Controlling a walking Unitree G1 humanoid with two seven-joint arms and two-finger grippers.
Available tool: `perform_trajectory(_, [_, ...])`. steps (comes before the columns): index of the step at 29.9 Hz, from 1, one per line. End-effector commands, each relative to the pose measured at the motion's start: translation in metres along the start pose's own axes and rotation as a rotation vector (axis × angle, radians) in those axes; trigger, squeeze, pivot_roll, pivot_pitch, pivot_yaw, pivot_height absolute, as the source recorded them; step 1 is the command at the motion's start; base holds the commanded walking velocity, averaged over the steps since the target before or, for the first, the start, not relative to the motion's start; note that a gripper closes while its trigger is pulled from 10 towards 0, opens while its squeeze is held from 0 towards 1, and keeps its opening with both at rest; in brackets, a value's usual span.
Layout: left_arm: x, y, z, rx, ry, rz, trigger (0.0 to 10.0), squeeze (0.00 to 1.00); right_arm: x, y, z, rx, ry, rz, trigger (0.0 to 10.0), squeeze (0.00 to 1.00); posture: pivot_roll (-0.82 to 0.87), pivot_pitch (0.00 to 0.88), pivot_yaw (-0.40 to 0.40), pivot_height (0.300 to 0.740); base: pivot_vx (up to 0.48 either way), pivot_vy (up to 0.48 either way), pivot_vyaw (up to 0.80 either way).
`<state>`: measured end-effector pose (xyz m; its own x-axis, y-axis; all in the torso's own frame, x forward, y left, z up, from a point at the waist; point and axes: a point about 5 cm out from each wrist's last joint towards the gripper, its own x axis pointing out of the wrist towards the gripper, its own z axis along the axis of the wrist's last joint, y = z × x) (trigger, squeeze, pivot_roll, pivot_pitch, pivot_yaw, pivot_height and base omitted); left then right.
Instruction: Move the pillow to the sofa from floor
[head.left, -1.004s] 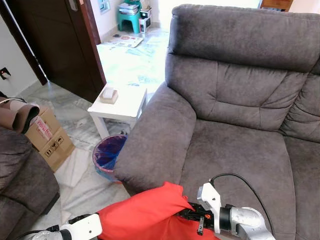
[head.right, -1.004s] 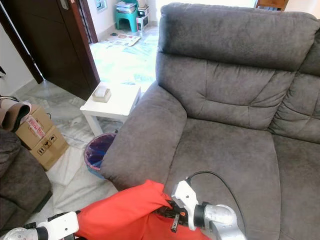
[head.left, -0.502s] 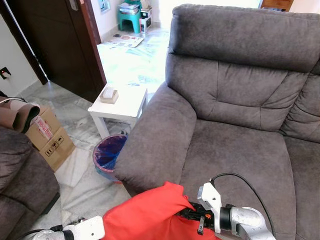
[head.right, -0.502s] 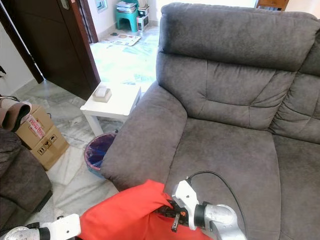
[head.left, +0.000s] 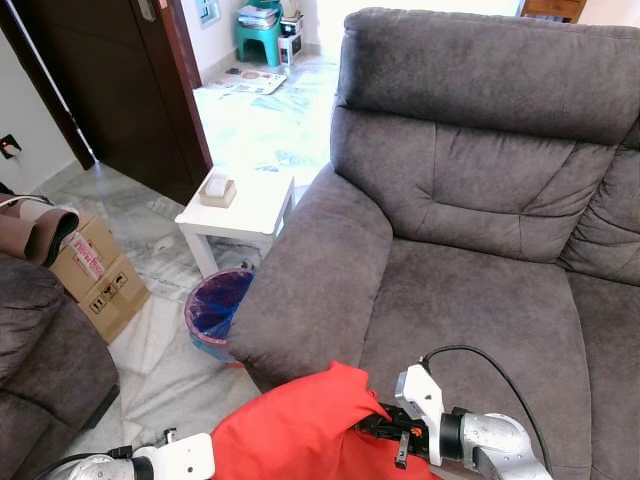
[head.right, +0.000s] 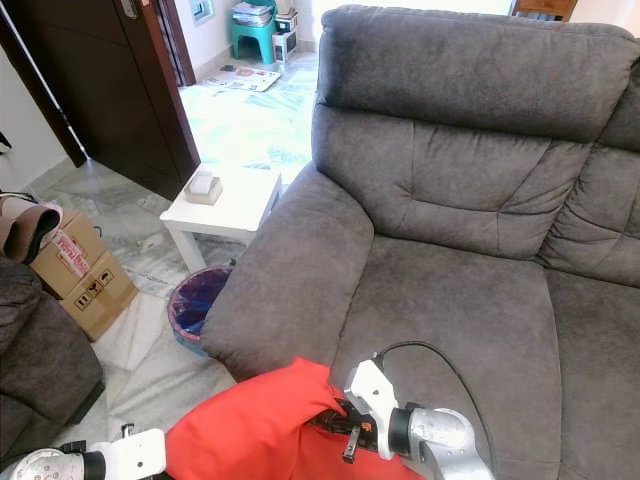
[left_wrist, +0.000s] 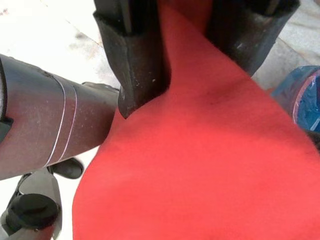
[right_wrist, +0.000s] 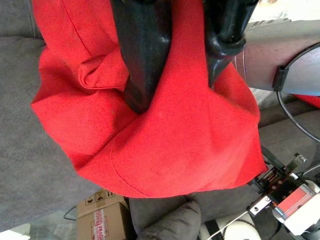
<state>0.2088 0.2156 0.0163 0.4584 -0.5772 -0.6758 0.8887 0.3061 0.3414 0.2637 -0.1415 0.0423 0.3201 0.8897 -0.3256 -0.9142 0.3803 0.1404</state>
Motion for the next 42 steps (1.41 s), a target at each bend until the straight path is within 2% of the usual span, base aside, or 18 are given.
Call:
perform_trajectory(1, [-0.001, 0.0, 0.001, 0.029, -0.001, -0.022, 0.0, 0.0, 0.007, -0.002, 0.019, -0.068, -0.06, 0.019, 10.0, 0.0, 0.07, 0.111, 0.038, 0.74, 0.0, 0.0, 0.0])
perform_trajectory(12, [-0.002, 0.008, 0.003, 0.019, -0.007, 0.029, 0.0, 0.0, 0.008, -0.004, 0.019, -0.074, -0.065, -0.008, 10.0, 0.0, 0.06, 0.094, 0.044, 0.74, 0.0, 0.0, 0.0])
perform_trajectory(18, [0.004, 0.013, 0.018, 0.022, -0.059, 0.058, 0.0, 0.0, 0.01, -0.002, 0.017, -0.072, -0.064, -0.013, 10.0, 0.0, 0.06, 0.092, 0.045, 0.74, 0.0, 0.0, 0.0])
perform_trajectory(22, [0.006, 0.016, 0.024, -0.017, -0.09, 0.072, 0.0, 0.0, 0.01, -0.002, 0.016, -0.071, -0.062, -0.019, 10.0, 0.0, 0.06, 0.093, 0.046, 0.74, 0.0, 0.0, 0.0])
perform_trajectory(25, [0.009, 0.026, 0.03, -0.075, -0.119, 0.173, 0.0, 0.0, 0.008, -0.004, 0.011, -0.073, -0.042, -0.057, 10.0, 0.0, 0.06, 0.102, 0.042, 0.74, 0.0, 0.0, 0.0])
perform_trajectory(26, [0.01, 0.042, 0.035, -0.102, -0.134, 0.334, 0.0, 0.0, 0.006, -0.005, 0.008, -0.075, -0.032, -0.094, 10.0, 0.0, 0.06, 0.106, 0.039, 0.74, 0.0, 0.0, 0.0])
perform_trajectory(27, [0.01, 0.052, 0.039, -0.141, -0.156, 0.442, 0.0, 0.0, 0.004, -0.007, 0.006, -0.079, -0.029, -0.138, 10.0, 0.0, 0.06, 0.108, 0.036, 0.74, 0.0, 0.0, 0.0])
perform_trajectory(28, [0.01, 0.052, 0.039, -0.141, -0.156, 0.442, 0.0, 0.0, 0.004, -0.007, 0.006, -0.079, -0.029, -0.138, 10.0, 0.0, 0.06, 0.108, 0.036, 0.74, 0.0, 0.0, 0.0])
perform_trajectory(29, [0.009, 0.064, 0.044, -0.235, -0.189, 0.58, 9.6, 0.0, 0.001, -0.013, 0.005, -0.087, -0.027, -0.226, 10.0, 0.0, 0.06, 0.111, 0.032, 0.74, 0.0, 0.0, 0.0])
perform_trajectory(30, [0.008, 0.069, 0.046, -0.33, -0.216, 0.644, 10.0, 0.0, -0.002, -0.018, 0.004, -0.082, -0.029, -0.306, 10.0, 0.0, 0.06, 0.112, 0.03, 0.74, 0.0, 0.0, 0.0])
perform_trajectory(31, [0.008, 0.069, 0.046, -0.33, -0.216, 0.644, 10.0, 0.0, -0.002, -0.018, 0.004, -0.082, -0.029, -0.306, 10.0, 0.0, 0.06, 0.112, 0.03, 0.74, 0.0, 0.0, 0.0])
perform_trajectory(32, [0.007, 0.074, 0.051, -0.419, -0.265, 0.718, 10.0, 0.0, -0.006, -0.026, 0.002, -0.067, -0.03, -0.434, 10.0, 0.0, 0.06, 0.115, 0.027, 0.74, 0.0, 0.0, 0.0])
perform_trajectory(34, [0.005, 0.079, 0.058, -0.515, -0.331, 0.807, 10.0, 0.0, -0.014, -0.034, 0.0, -0.027, -0.054, -0.595, 10.0, 0.0, 0.06, 0.119, 0.024, 0.74, 0.0, 0.0, 0.0])
perform_trajectory(35, [0.004, 0.081, 0.061, -0.59, -0.37, 0.871, 10.0, 0.0, -0.021, -0.035, -0.006, 0.04, -0.079, -0.69, 10.0, 0.0, 0.06, 0.121, 0.022, 0.74, 0.0, 0.0, 0.0])
perform_trajectory(37, [0.003, 0.082, 0.062, -0.617, -0.383, 0.895, 10.0, 0.0, -0.024, -0.034, -0.009, 0.069, -0.097, -0.727, 10.0, 0.0, 0.06, 0.126, 0.022, 0.74, 0.0, 0.0, 0.0])
perform_trajectory(39, [0.001, 0.082, 0.063, -0.649, -0.407, 0.94, 10.0, 0.0, -0.026, -0.029, -0.014, 0.151, -0.158, -0.811, 10.0, 0.0, 0.05, 0.133, 0.026, 0.74, 0.0, 0.0, 0.0])
perform_trajectory(41, [0.003, 0.081, 0.064, -0.646, -0.399, 0.937, 10.0, 0.0, -0.025, -0.025, -0.014, 0.177, -0.19, -0.829, 10.0, 0.0, 0.05, 0.133, 0.028, 0.74, 0.0, 0.0, 0.0])
perform_trajectory(42, [0.007, 0.08, 0.07, -0.613, -0.396, 0.924, 10.0, 0.0, -0.023, -0.022, -0.013, 0.195, -0.216, -0.873, 10.0, 0.0, 0.04, 0.136, 0.025, 0.74, 0.0, 0.0, 0.0])
